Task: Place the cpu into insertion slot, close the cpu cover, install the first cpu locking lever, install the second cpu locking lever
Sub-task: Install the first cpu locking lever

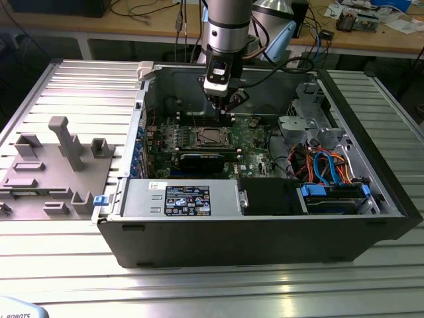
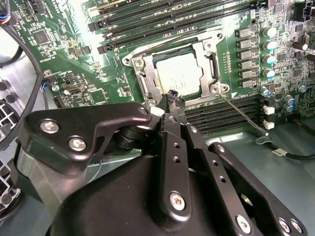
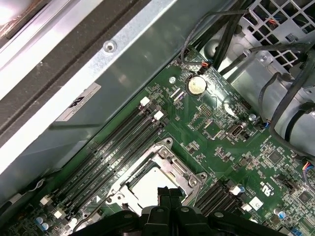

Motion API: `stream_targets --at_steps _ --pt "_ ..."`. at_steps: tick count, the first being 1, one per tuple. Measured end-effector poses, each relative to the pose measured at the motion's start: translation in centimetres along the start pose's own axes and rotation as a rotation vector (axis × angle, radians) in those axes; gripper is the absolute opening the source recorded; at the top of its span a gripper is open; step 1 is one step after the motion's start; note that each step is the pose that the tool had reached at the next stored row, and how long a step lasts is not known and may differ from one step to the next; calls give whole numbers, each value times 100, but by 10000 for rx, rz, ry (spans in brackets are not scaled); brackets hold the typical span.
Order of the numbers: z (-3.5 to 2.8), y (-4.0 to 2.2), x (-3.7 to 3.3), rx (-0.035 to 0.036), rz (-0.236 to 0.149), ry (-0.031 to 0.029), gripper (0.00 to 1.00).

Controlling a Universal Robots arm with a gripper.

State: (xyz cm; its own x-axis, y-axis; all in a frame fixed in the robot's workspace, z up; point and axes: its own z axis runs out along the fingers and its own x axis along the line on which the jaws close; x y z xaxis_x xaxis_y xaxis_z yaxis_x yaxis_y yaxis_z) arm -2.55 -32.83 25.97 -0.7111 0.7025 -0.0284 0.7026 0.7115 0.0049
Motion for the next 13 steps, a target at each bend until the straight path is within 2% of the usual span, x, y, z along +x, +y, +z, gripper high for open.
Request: stream_targets --at_steps 6,9,13 --pt "0 0 0 -6 -215 1 11" --pt "0 0 0 -26 -891 4 11" --pt "0 0 0 -28 -978 5 11"
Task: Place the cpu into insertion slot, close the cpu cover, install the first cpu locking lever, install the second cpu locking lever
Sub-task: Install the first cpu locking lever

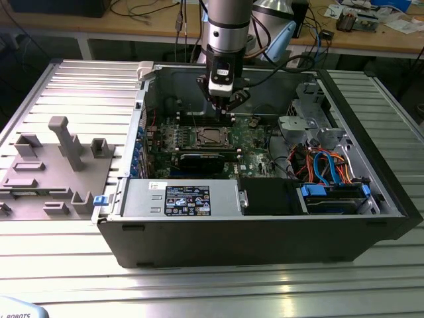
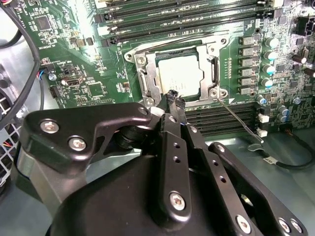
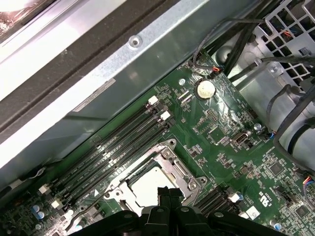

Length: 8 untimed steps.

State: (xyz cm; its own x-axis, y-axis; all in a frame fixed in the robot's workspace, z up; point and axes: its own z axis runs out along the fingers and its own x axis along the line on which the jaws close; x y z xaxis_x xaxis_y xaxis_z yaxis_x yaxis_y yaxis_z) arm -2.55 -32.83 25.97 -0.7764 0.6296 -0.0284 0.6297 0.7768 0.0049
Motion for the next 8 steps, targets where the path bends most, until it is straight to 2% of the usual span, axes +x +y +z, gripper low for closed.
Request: stream_targets --at_steps 8 --pt "0 0 0 -4 -160 0 11"
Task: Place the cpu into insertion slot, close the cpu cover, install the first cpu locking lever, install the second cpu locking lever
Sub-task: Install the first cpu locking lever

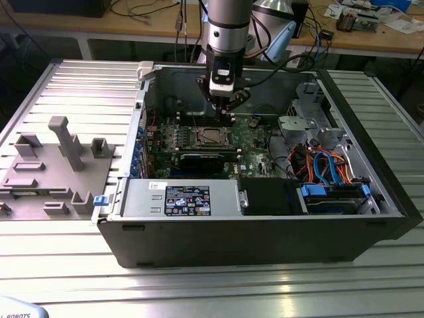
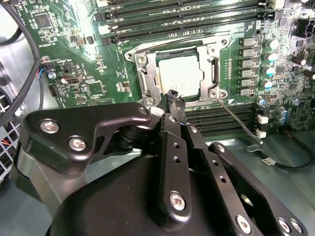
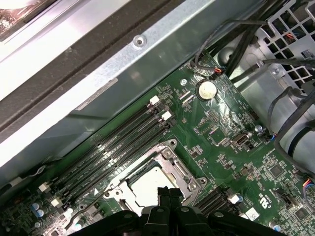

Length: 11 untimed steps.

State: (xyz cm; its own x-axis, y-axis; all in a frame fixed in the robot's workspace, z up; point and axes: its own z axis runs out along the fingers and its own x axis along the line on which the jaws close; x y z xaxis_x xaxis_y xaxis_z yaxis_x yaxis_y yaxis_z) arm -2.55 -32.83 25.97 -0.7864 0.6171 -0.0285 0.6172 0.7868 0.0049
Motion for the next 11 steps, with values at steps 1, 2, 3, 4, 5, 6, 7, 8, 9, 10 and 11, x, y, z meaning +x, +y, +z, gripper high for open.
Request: stream_targets --at_steps 1,2,3,4,5,6,7,8,9,10,11 --pt "0 0 0 -1 -31 0 11" --pt "0 0 0 -1 -51 0 11" --pt "0 0 0 -2 -70 0 11" --pt "0 0 0 -3 -90 0 11" --pt "0 0 0 -3 -110 1 11" --pt "0 0 0 -4 -128 1 11" --pt "0 0 0 -4 -155 1 11" --pt "0 0 0 -5 -183 1 11" --pt "0 0 0 -6 -214 1 11" --pt "0 0 0 -7 -244 1 11" --pt "0 0 0 -7 -261 2 11"
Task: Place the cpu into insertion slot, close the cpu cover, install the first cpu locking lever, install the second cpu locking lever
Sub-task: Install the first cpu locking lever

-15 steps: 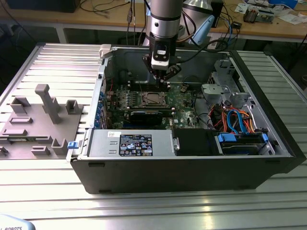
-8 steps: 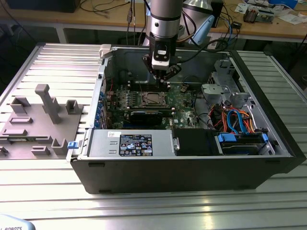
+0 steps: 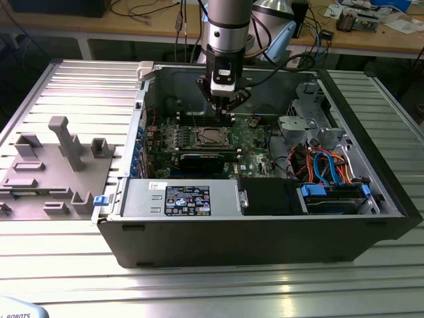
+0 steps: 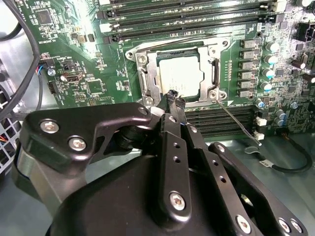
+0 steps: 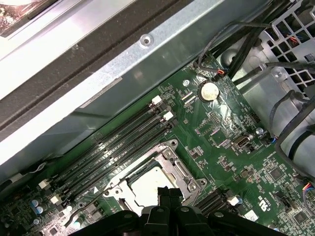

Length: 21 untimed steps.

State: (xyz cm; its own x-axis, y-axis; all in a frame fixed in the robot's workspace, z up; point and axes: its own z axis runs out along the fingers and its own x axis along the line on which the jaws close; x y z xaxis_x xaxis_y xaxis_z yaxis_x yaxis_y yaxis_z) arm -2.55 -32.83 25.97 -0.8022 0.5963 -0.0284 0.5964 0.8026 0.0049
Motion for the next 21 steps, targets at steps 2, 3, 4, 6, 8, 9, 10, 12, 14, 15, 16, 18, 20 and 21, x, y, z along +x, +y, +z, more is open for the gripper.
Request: stream_targets --at_steps 2,3,4,6,8,9,10,12,14,15,16,18,20,21 --pt "0 0 0 -1 -40 0 11" --pt "0 0 0 -1 -56 0 11" --pt "0 0 0 -3 -95 1 11" --pt "0 0 0 -4 -142 1 11" --pt "0 0 0 -5 -187 1 11" --pt "0 0 0 -6 -203 1 11" --pt "0 0 0 -6 -219 1 11" --pt "0 0 0 -8 -252 2 11" --pt "0 0 0 -9 -329 2 11" --pt "0 0 0 -10 -354 2 11" --pt "0 0 0 -11 -373 2 11" --pt "0 0 0 -12 -414 2 11" --pt "0 0 0 -13 -453 2 11" --pt "0 0 0 -13 -468 2 11"
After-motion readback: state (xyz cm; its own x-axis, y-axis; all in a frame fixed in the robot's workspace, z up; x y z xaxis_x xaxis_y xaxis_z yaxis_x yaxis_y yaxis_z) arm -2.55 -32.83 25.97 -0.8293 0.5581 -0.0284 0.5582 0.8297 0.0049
